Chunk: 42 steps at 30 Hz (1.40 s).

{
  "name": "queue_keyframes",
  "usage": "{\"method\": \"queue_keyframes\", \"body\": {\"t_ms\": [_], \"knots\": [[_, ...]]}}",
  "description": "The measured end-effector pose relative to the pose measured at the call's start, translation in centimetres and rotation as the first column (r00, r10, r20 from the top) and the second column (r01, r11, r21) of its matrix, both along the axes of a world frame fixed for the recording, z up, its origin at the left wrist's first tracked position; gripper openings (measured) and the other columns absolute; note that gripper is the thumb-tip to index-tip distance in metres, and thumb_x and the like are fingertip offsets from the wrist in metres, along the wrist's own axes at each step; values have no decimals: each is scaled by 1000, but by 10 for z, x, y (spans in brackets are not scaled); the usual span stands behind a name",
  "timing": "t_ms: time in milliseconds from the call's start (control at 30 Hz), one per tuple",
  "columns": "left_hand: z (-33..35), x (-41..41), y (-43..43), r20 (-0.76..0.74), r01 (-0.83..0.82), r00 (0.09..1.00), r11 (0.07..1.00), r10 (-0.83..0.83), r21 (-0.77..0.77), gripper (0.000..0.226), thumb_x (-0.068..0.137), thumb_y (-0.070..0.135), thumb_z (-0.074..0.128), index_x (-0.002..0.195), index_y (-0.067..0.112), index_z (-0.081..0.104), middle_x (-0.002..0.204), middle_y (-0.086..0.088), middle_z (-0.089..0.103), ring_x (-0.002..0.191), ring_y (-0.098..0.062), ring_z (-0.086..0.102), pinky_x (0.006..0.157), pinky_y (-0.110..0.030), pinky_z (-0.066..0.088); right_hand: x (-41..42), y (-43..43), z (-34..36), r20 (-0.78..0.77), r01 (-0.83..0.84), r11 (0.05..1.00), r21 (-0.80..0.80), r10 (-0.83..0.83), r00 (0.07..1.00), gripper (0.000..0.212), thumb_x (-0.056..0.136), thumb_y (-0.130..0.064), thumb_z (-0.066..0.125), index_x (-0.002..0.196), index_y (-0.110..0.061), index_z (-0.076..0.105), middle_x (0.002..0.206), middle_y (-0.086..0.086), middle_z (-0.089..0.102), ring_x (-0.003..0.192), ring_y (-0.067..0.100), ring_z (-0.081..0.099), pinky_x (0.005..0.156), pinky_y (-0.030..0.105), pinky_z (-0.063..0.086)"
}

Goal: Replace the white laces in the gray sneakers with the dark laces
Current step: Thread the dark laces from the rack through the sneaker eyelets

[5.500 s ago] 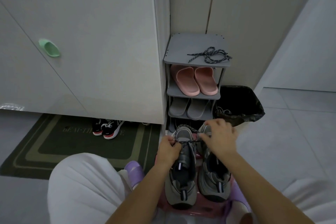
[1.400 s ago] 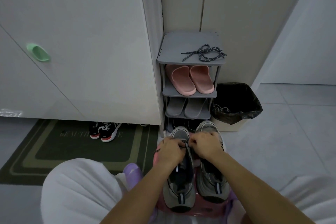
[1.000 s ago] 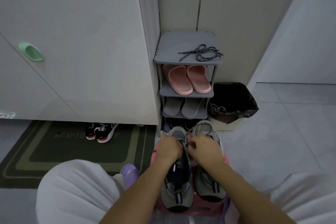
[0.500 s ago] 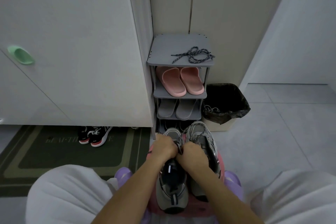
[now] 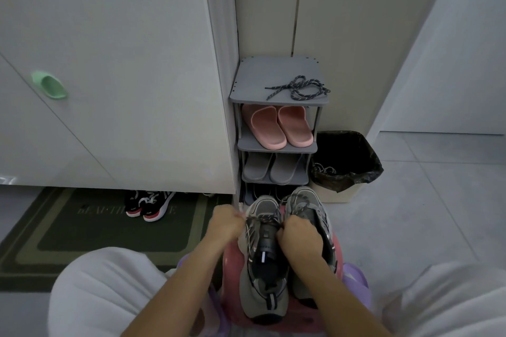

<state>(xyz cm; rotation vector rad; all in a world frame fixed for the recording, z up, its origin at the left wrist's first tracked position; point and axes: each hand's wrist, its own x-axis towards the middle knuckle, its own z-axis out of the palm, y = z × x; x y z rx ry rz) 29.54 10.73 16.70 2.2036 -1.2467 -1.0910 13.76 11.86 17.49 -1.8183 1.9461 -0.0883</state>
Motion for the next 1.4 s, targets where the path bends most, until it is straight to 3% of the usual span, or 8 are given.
{"method": "queue_keyframes", "body": {"t_ms": [67, 200, 367, 600, 733, 967, 1167, 1400], "knots": [[4, 27, 10, -84, -148, 985, 989, 149, 17, 28, 91, 11, 56, 64, 9, 56, 63, -8, 54, 55, -17, 48, 55, -27, 46, -1, 0, -2, 19, 7, 1000, -12, -7, 1000, 16, 90, -20, 47, 92, -9, 58, 97, 9, 64, 89, 29, 62, 67, 32, 44], [2, 68, 29, -108, -290, 946, 947, 306, 141, 14, 92, 11, 57, 83, 2, 60, 89, -17, 58, 74, -26, 53, 70, -36, 47, -2, 0, -5, 87, -4, 1000, -30, 7, 996, 21, 86, -30, 53, 73, -14, 50, 72, 4, 53, 72, 24, 53, 56, 27, 37], [-4, 52, 35, 16, -97, 995, 978, 96, 185, 16, 90, 11, 58, 75, 4, 63, 78, -9, 59, 77, -22, 56, 72, -29, 47, -4, 2, -5, 147, -57, 998, 36, 51, 988, 39, 80, -37, 61, 53, -17, 40, 57, 1, 44, 59, 19, 48, 43, 23, 27], [7, -13, 11, 171, 234, 965, 947, -198, -222, 16, 86, 26, 61, 98, 23, 72, 105, 3, 68, 99, -13, 62, 86, -23, 47, -6, 2, -6, 155, -75, 997, 27, 70, 985, 33, 80, -29, 59, 54, -16, 43, 63, 4, 50, 64, 21, 49, 44, 25, 28], [-1, -39, 4, 340, 435, 850, 900, -402, -22, 26, 85, 36, 63, 110, 31, 67, 131, -1, 46, 125, -24, 38, 104, -36, 38, -5, 3, -8, 153, -66, 997, 38, 59, 987, 22, 81, -26, 55, 63, -15, 49, 68, 4, 52, 68, 20, 47, 46, 24, 30], [5, -42, -1, 379, 405, 848, 914, -369, -17, 23, 87, 20, 54, 103, 15, 69, 142, -2, 35, 132, -23, 28, 101, -36, 38, -4, 4, -11, 68, -56, 998, 6, 56, 996, 24, 85, -28, 48, 90, -10, 63, 85, 6, 62, 80, 24, 58, 59, 28, 40], [2, -1, 5, 242, 211, 951, 977, -195, -42, 21, 81, 14, 54, 78, 13, 75, 108, -2, 59, 118, -22, 48, 90, -27, 41, 1, 2, -11, 48, -61, 998, 11, 60, 997, 18, 87, -24, 48, 79, -11, 57, 79, 6, 55, 72, 24, 54, 61, 30, 43], [8, 26, 26, 226, 171, 963, 981, -147, -91, 28, 82, 2, 54, 60, 13, 67, 76, 4, 50, 84, -20, 59, 72, -22, 42, -2, 3, -13, 100, 2, 999, -53, 4, 995, 19, 86, -18, 48, 72, -6, 49, 71, 6, 52, 66, 24, 50, 58, 28, 37]]}}
